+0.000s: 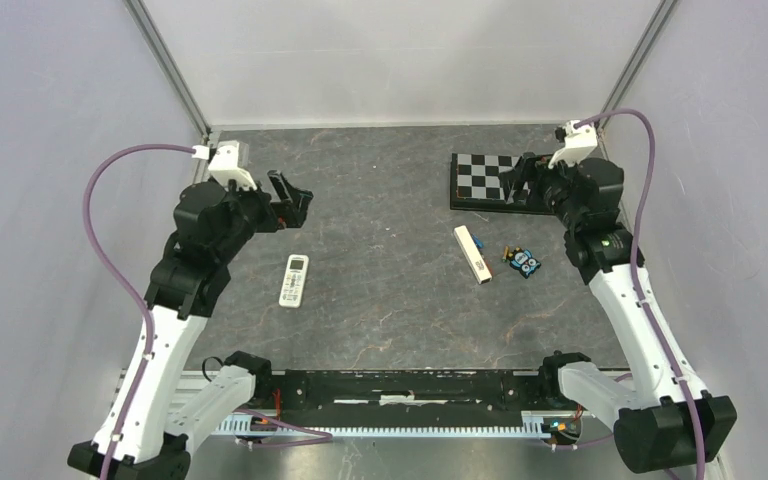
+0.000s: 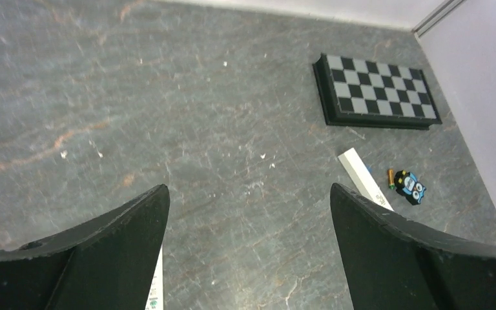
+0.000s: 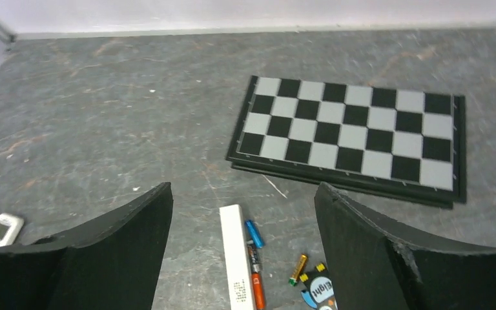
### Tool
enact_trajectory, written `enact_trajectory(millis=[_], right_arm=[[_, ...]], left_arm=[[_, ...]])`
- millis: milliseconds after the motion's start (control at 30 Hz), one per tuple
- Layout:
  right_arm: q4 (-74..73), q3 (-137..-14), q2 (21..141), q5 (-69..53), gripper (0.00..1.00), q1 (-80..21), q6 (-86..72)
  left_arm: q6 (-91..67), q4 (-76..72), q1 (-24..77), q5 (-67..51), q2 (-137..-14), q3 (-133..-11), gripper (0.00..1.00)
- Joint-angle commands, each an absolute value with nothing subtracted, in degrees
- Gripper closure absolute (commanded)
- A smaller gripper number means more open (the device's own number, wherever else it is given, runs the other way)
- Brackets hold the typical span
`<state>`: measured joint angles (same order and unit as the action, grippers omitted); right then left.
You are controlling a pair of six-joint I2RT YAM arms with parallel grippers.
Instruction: Load the batteries into the remote control
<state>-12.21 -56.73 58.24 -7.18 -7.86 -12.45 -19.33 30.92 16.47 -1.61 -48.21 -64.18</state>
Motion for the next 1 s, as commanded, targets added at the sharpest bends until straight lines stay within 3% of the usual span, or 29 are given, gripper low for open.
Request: enact_trajectory(millis=[0, 200, 533, 733, 967], right_arm=[[-6.94, -53.16, 58.07, 3.6, 0.04, -7.72, -17.41], [-5.24, -49.2, 58.53, 0.33, 0.02, -7.68, -19.94], [-1.97, -43.56, 62.62, -11.37, 0.02, -7.79, -25.68], [-3.55, -42.19, 63.46, -11.38, 0.02, -7.82, -25.49], [-4.04, -40.93, 64.5, -12.66, 0.02, -7.82, -25.49]], left_arm=[[-25.75, 30.88, 16.35, -0.31, -50.5, -61.15, 0.0], [-35.96, 32.03, 16.3, -5.57, -54.93, -54.65, 0.0], [-41.81, 29.19, 16.17, 19.0, -63.59, -42.74, 0.0], [-40.86, 29.05, 15.74, 22.33, -76.8, -45.04, 0.0], [-38.84, 25.5, 15.56, 19.05, -83.33, -43.62, 0.01]])
